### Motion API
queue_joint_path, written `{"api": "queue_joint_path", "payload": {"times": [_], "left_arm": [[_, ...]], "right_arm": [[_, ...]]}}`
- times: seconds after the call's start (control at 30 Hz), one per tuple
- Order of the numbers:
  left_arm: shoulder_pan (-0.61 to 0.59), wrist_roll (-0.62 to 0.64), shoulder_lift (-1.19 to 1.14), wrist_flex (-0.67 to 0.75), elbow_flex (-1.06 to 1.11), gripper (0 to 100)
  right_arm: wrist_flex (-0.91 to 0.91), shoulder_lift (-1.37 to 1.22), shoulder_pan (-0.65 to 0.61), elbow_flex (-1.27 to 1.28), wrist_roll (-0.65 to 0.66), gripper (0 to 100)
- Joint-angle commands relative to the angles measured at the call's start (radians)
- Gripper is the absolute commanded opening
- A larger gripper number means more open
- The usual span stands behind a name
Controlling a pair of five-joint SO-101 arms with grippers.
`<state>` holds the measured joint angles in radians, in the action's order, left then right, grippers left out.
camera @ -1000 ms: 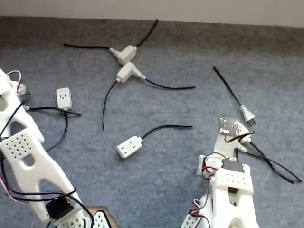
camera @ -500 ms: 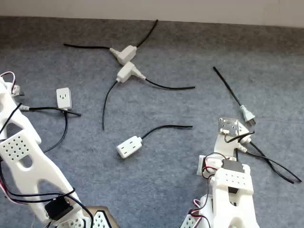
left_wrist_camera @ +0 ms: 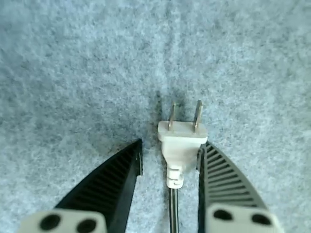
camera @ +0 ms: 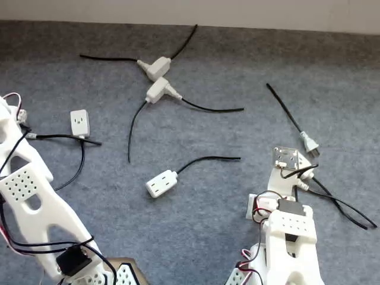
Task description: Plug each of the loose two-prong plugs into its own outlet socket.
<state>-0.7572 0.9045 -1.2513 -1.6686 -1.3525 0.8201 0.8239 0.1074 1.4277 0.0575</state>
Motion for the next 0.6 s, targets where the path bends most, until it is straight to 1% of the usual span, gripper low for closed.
{"api": "queue_joint_path", "payload": {"times": [0.0,0.07,0.2,0.3,0.37,0.5,0.57], "left_arm": [[-0.018,-0.052,0.056,-0.092,-0.094,17],[-0.012,-0.107,0.091,-0.094,-0.145,16],[-0.004,-0.255,0.159,-0.094,-0.18,7],[-0.008,-0.276,0.173,-0.092,-0.179,3],[-0.01,-0.278,0.156,-0.092,-0.179,5],[0.002,-0.27,0.107,-0.094,-0.179,18],[0.015,-0.218,0.093,-0.095,-0.179,23]], "right_arm": [[-0.03,0.004,0.002,0.001,0.002,0.9],[-0.03,0.004,0.002,0.001,0.002,0.9],[-0.03,0.004,0.002,0.001,0.002,0.9],[-0.03,0.004,0.002,0.001,0.002,0.9],[-0.03,0.004,0.002,0.001,0.002,0.9],[-0.03,0.004,0.002,0.001,0.002,0.9],[-0.03,0.004,0.002,0.001,0.002,0.9]]}}
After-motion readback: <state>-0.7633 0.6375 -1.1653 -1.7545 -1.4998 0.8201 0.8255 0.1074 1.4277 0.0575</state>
